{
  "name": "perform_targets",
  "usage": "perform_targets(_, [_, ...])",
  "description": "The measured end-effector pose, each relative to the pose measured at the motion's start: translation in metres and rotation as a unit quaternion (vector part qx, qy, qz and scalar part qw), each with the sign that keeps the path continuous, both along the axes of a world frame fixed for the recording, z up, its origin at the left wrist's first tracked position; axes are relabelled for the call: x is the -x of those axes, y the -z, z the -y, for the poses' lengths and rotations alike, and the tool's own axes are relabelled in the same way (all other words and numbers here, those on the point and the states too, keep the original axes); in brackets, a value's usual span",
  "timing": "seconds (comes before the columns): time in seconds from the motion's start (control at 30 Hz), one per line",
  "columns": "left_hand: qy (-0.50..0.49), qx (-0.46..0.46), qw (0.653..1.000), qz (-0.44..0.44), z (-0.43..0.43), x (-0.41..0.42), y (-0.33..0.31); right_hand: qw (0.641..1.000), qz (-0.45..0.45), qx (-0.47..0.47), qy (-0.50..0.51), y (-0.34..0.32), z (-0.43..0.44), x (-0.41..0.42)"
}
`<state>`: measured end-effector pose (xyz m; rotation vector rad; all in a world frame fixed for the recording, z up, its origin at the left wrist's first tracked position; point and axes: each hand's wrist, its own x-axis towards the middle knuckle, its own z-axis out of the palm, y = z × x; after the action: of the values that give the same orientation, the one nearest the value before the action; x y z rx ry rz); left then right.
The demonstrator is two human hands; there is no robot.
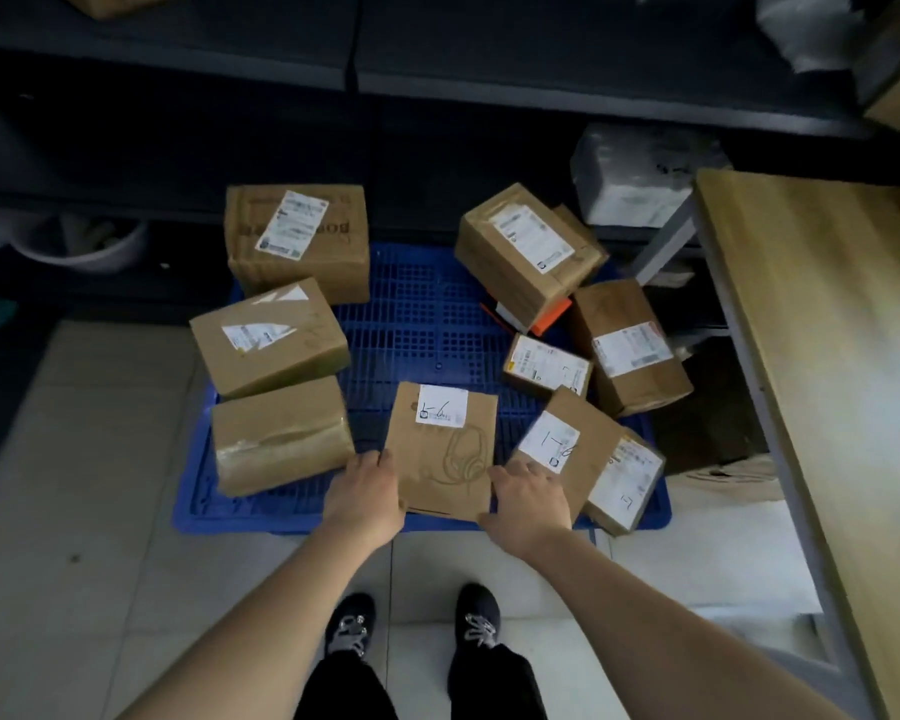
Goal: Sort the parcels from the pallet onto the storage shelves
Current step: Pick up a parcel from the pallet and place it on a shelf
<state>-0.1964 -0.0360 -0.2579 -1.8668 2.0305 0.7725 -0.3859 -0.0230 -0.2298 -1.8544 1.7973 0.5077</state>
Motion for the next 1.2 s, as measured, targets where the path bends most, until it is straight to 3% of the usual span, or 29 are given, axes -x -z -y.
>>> perform_targets(0.17, [-0.104,-0.029,0.994,-0.003,0.007,0.017,0.046,0.995,0.068,-0.042,0.059,0.048,0.001,0.012])
perform_targets(0.37, [-0.244,-0.093,0.962,-0.085,0.014,0.024,0.079,0.978,0.134,-0.061,0.148,0.094,-0.004,0.007])
perform_targets(0.57, [-0.333,-0.073,0.928,-0.152,0.007,0.020,0.075,0.947,0.179,-0.006,0.269,0.104,-0.012,-0.008])
perform_targets(0.97, [-0.394,0.030,0.877,-0.273,-0.023,0.001,-0.017,0.918,0.210,0.184,0.280,0.024,-0.026,-0.035])
perform_targets(1.2, [-0.471,0.127,0.811,-0.323,-0.041,-0.039,-0.089,0.912,0.281,0.225,0.195,-0.035,-0.013,-0.075])
